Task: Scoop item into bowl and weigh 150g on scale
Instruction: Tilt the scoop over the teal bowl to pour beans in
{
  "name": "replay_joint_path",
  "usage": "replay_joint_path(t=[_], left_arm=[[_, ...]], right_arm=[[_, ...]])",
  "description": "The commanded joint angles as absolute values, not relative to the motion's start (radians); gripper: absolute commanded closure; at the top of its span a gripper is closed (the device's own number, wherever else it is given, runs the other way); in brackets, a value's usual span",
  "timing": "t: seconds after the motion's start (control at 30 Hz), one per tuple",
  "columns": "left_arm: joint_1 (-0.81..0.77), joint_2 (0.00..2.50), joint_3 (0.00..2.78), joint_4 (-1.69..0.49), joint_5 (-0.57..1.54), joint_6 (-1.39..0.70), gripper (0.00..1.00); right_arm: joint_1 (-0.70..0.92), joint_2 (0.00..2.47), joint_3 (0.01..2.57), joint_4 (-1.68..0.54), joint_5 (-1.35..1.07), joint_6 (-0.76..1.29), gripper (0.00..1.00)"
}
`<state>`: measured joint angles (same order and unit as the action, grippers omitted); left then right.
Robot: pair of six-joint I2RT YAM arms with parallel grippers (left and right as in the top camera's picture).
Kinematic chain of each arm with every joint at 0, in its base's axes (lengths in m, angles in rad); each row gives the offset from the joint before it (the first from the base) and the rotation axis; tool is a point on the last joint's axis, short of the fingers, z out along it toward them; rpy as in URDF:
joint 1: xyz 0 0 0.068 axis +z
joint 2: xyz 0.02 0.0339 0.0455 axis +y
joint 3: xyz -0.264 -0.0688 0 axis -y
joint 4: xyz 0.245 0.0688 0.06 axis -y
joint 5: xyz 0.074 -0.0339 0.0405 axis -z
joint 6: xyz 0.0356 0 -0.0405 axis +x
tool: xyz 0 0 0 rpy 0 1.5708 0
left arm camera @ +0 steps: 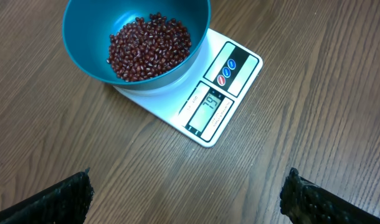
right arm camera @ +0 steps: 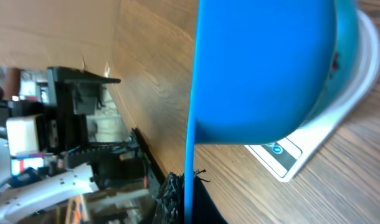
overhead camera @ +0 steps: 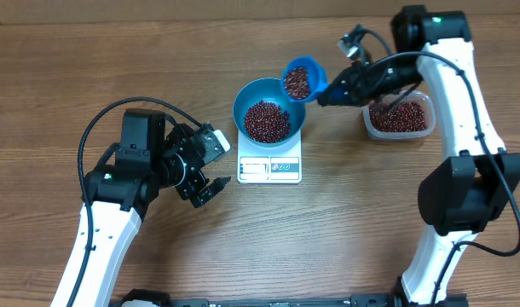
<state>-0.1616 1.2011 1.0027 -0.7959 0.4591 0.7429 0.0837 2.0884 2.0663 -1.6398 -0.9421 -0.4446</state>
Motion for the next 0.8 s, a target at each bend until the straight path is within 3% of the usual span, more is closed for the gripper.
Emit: replay_joint_path(t=[0.0, 0.5, 0.77], left_arm=[[-0.157, 1.206, 0.997, -0.796, 0.461, 0.762, 0.00], [-0.157, 1.206, 0.997, -0.797, 0.461, 0.762, 0.00], [-0.157, 1.206, 0.997, -0.797, 0.461, 0.762, 0.00]], right_arm=[[0.131, 2.086, 2.099, -1.607, -0.865, -0.367, 0.96], [0.332, 2.086, 2.099, -1.537, -0.420, -0.152, 0.96], [0.394, 2.086, 2.099, -1.511, -0.308, -0.087, 0.96]])
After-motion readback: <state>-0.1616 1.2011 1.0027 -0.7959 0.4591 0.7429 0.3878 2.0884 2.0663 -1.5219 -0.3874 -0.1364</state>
